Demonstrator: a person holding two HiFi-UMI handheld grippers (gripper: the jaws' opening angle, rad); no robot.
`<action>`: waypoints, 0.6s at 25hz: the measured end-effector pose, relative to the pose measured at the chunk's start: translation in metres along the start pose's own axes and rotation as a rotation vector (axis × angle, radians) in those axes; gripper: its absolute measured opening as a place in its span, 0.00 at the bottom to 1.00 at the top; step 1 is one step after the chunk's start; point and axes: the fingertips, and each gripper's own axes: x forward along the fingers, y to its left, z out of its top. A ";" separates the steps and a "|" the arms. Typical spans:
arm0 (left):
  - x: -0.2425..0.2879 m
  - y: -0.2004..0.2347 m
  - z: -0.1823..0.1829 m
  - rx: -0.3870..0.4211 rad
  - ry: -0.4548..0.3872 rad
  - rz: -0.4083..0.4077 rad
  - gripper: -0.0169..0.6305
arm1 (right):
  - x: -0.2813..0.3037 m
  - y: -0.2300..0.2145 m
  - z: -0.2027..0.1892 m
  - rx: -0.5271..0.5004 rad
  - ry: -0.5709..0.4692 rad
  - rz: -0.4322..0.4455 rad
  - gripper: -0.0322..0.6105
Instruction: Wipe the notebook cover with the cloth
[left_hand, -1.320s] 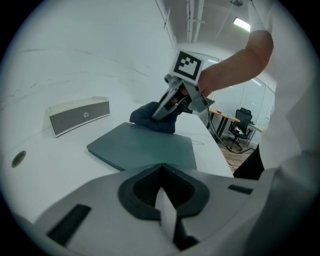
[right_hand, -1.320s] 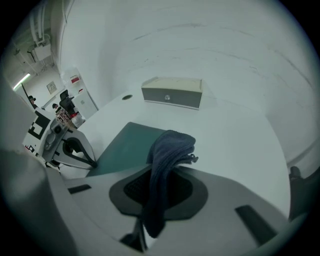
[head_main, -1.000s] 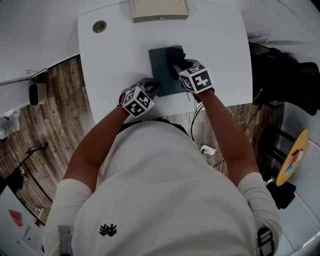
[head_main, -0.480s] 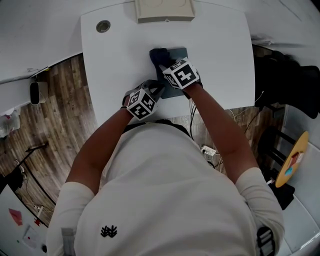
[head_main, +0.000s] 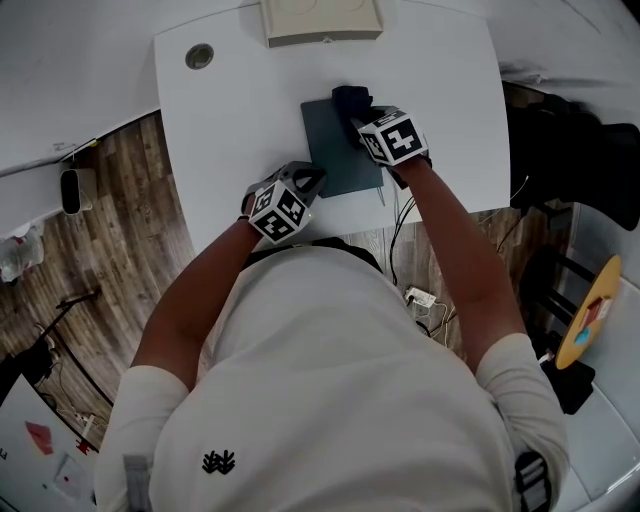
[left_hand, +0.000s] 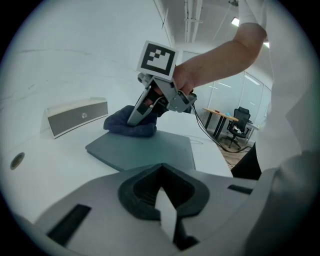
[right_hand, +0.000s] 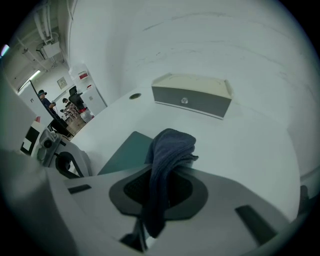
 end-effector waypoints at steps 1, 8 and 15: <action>0.000 0.000 0.000 0.000 0.000 0.000 0.03 | -0.002 -0.006 -0.002 0.004 0.002 -0.008 0.12; -0.001 0.000 -0.002 -0.004 0.002 -0.003 0.03 | -0.011 -0.037 -0.011 0.018 0.010 -0.053 0.12; -0.002 0.002 -0.003 -0.003 0.002 -0.002 0.03 | -0.013 -0.052 -0.018 0.014 0.024 -0.084 0.12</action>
